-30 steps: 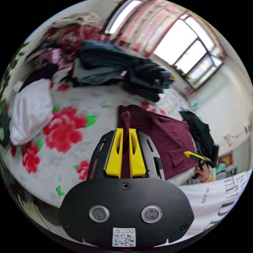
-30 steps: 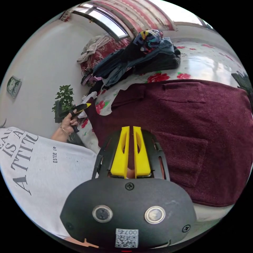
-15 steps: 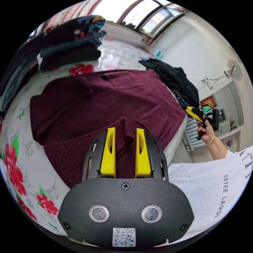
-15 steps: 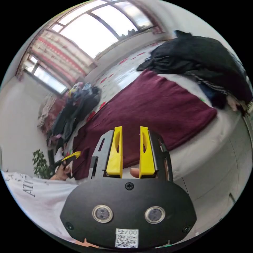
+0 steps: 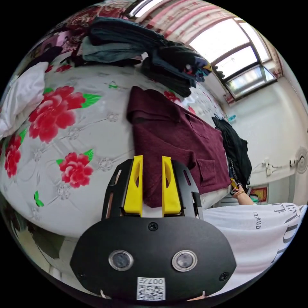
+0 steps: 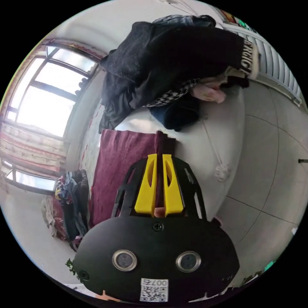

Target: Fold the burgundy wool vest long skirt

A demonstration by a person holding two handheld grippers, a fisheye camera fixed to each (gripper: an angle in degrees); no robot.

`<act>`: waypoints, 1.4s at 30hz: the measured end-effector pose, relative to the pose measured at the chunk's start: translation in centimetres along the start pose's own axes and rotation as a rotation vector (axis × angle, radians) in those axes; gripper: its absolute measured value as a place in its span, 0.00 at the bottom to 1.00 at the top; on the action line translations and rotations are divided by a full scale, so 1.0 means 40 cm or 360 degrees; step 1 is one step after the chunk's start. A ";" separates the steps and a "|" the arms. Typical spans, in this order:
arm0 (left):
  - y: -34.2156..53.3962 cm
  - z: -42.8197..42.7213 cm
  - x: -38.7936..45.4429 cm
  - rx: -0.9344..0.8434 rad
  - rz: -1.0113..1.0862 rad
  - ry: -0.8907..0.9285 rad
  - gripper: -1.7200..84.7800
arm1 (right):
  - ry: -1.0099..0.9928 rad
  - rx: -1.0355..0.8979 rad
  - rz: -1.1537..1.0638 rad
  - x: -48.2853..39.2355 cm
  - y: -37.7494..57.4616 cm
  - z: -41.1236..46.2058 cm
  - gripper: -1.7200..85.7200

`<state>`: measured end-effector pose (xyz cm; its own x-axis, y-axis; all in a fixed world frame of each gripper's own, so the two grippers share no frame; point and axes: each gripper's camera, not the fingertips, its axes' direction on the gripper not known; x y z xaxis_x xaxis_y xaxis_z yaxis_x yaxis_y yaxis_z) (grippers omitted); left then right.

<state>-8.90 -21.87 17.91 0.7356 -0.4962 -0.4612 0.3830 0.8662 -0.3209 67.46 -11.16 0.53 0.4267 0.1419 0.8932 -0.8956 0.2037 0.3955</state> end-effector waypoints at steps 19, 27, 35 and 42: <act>0.049 0.065 -0.080 -0.0003 -0.0224 0.0000 0.12 | -0.0122 -0.1849 -0.2714 -0.675 1.059 0.319 0.02; 0.037 0.093 -0.115 -0.0032 -0.0223 0.0034 0.12 | 0.0020 -0.1991 -0.2875 -0.686 1.178 0.264 0.03; 0.012 0.141 -0.107 -0.0090 -0.0134 0.0037 0.12 | -0.0010 -0.2121 -0.2547 -0.696 1.224 0.349 0.08; -0.011 0.177 -0.096 -0.0123 -0.0086 0.0022 0.12 | -0.0462 -0.1548 -0.2390 -0.956 1.103 0.389 0.12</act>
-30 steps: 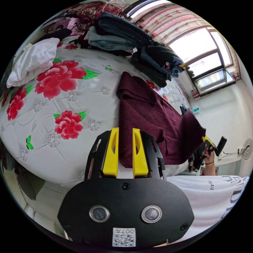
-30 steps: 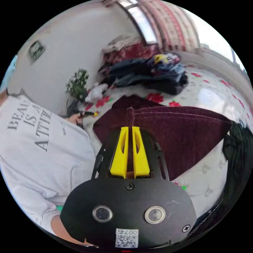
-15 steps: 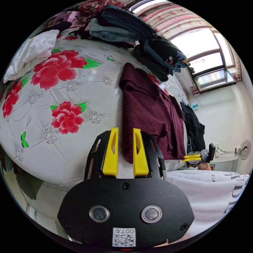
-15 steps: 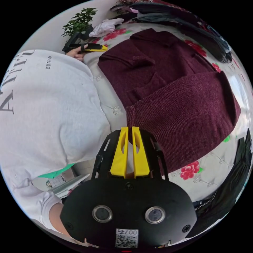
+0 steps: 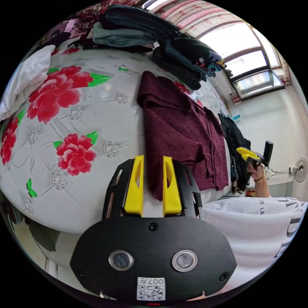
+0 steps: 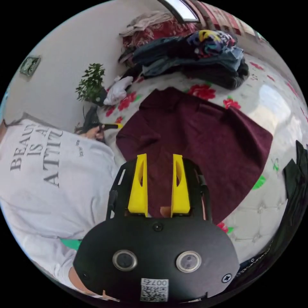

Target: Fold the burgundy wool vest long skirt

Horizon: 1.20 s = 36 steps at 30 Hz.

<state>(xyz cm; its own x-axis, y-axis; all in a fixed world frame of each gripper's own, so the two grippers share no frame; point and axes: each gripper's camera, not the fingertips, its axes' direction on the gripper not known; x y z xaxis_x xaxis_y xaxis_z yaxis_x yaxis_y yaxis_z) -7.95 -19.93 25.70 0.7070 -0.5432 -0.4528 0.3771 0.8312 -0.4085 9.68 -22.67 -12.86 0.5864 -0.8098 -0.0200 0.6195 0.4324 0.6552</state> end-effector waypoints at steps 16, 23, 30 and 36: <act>-0.029 0.147 0.059 -0.0162 0.0073 -0.0126 0.15 | 0.0773 -0.0014 0.0398 0.213 -0.261 0.262 0.07; -0.044 0.202 0.098 -0.0237 0.0194 -0.0309 0.12 | 0.0854 0.0198 0.0308 0.139 -0.311 0.211 0.12; -0.054 0.239 0.054 -0.0246 0.0056 -0.0085 0.07 | 0.0140 0.0144 -0.0015 -0.089 -0.529 0.383 0.17; -0.050 0.243 0.080 -0.0236 0.0091 -0.0023 0.05 | 0.0303 -0.0207 0.0020 -0.164 -0.653 0.632 0.19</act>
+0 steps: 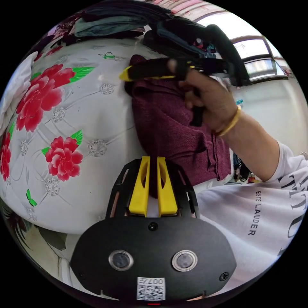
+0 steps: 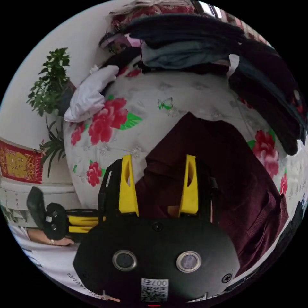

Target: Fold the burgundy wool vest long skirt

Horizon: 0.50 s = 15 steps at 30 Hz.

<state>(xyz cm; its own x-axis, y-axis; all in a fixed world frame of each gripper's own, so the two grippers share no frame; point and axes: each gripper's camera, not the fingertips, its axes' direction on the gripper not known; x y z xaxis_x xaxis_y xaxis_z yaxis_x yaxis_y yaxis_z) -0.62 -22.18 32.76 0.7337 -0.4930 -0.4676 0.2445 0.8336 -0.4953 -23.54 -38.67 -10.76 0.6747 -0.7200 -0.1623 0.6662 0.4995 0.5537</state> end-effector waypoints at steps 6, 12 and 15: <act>-0.027 -0.023 0.080 0.0006 0.0186 0.0266 0.05 | 0.0311 0.0022 -0.0057 0.064 0.024 -0.046 0.10; -0.095 -0.047 0.257 -0.0014 0.0572 0.0507 0.05 | -0.0326 0.0341 0.0143 0.367 0.152 -0.344 0.08; -0.135 -0.029 0.401 -0.0070 0.0827 0.0620 0.05 | -0.0604 0.0571 0.0212 0.552 0.294 -0.518 0.07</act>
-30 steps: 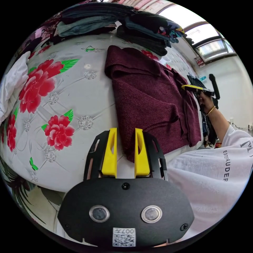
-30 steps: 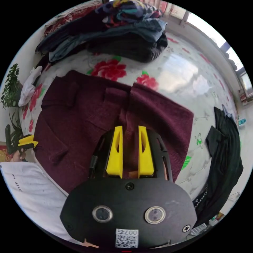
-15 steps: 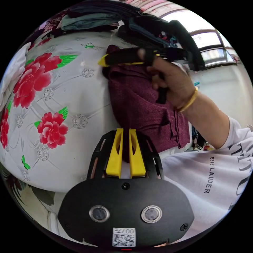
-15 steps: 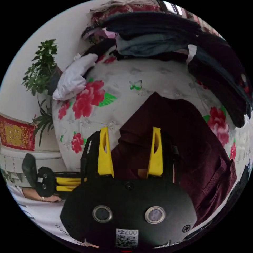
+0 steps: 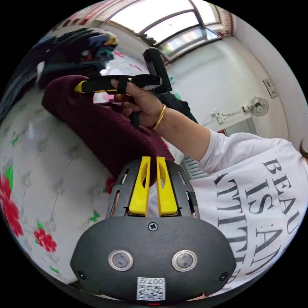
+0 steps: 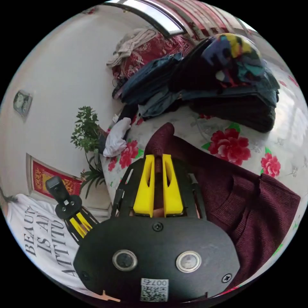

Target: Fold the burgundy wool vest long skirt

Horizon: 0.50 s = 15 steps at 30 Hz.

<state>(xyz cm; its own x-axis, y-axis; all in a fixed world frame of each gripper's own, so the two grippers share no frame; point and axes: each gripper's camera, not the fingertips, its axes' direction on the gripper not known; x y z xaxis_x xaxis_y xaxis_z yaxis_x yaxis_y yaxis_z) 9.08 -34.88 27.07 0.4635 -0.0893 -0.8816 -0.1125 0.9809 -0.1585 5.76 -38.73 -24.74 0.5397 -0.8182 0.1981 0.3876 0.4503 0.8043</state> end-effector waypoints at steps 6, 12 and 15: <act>-0.205 0.280 0.200 -0.0224 0.0422 -0.0039 0.06 | -0.0030 0.0317 0.0224 0.279 0.183 -0.484 0.07; -0.275 0.633 0.218 -0.0558 0.0347 -0.0069 0.14 | 0.0299 0.0182 0.0823 0.645 0.423 -0.682 0.11; -0.236 0.621 0.192 -0.0535 0.0305 -0.0023 0.15 | 0.0265 0.0237 0.0971 0.720 0.557 -0.756 0.13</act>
<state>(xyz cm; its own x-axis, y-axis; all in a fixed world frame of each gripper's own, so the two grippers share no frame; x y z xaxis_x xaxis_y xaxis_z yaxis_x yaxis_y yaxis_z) 35.55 -40.53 32.84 0.4182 0.0947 -0.9034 -0.4788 0.8682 -0.1306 52.55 -41.44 -18.05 0.7433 -0.3592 0.5643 -0.1269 0.7525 0.6462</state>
